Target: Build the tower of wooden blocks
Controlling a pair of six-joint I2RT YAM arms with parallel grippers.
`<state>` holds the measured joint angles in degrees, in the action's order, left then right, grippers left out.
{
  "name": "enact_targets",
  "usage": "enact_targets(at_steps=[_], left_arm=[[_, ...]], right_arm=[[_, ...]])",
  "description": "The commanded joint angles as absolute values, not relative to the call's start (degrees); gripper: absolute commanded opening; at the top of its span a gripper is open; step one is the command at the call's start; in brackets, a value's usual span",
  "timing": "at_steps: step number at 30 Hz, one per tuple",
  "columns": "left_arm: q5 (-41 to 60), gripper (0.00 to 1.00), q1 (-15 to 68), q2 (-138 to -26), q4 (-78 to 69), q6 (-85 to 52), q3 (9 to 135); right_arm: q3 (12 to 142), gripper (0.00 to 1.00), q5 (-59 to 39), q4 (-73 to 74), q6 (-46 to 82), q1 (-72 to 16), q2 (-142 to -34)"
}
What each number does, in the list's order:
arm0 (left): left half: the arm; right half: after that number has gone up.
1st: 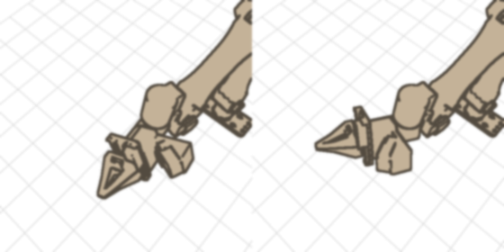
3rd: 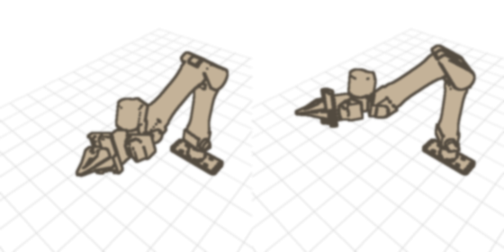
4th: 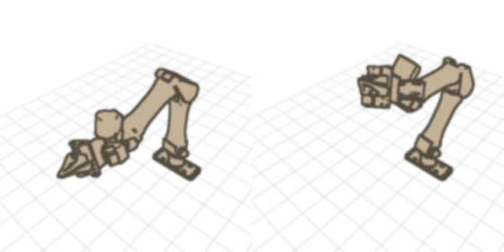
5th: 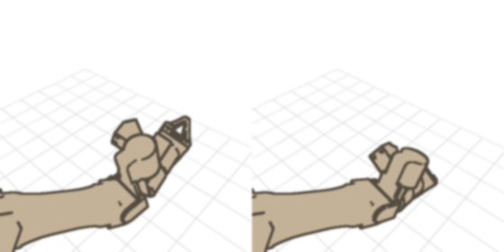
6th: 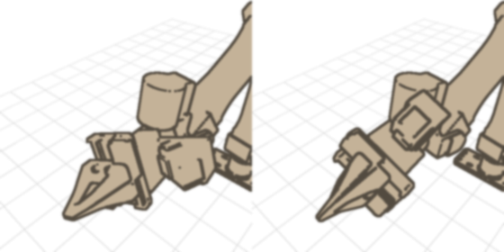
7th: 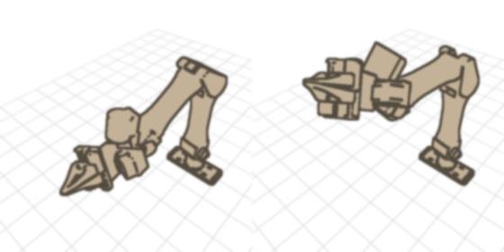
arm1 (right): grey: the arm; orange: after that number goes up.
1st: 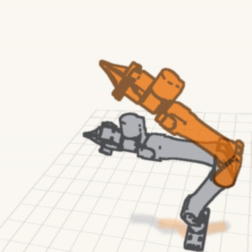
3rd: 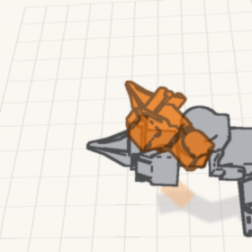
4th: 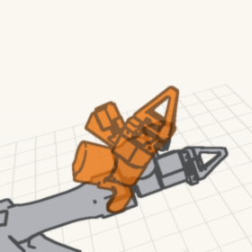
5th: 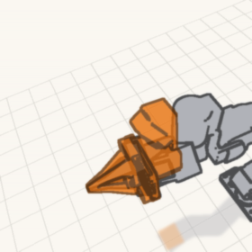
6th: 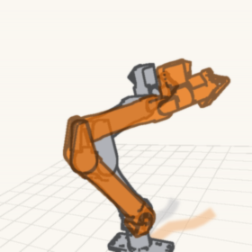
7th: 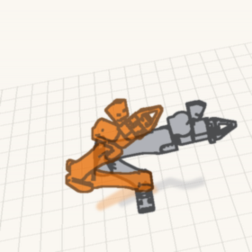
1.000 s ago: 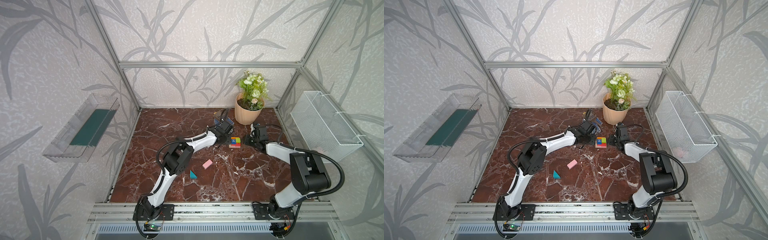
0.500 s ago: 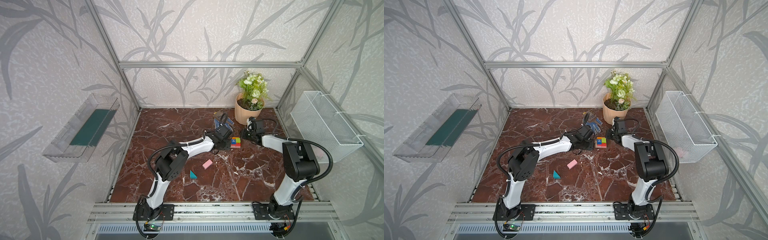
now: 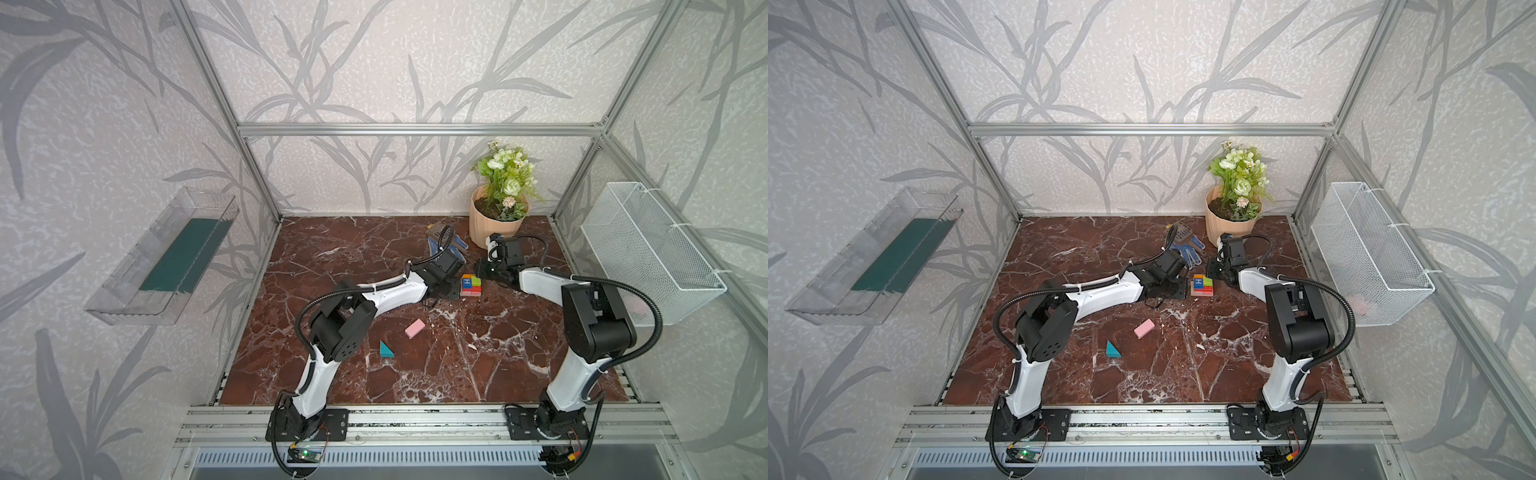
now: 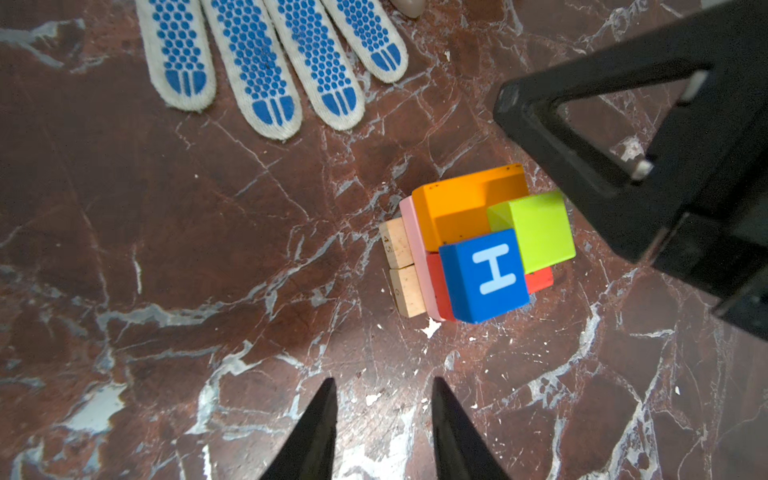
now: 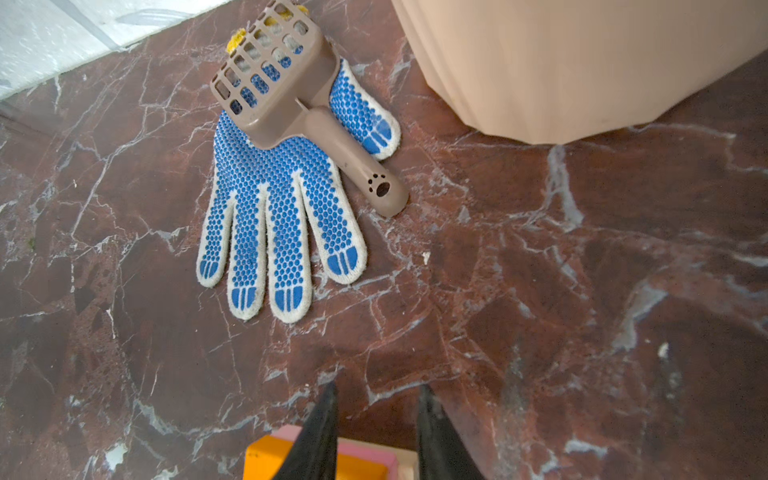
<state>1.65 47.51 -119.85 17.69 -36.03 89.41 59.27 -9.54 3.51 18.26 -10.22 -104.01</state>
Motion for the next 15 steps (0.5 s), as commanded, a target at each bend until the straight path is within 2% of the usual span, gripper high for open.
enact_targets(at_steps=[1,15], left_arm=[[1.5,0.39,47.5,-119.5,18.0,-36.2,90.9],[1.0,0.38,47.5,-119.6,18.6,-35.9,91.6]], right_arm=[[57.9,0.31,-9.3,4.1,16.9,-11.0,-102.4],[55.0,0.3,-8.6,7.0,16.9,-11.3,-100.1]])
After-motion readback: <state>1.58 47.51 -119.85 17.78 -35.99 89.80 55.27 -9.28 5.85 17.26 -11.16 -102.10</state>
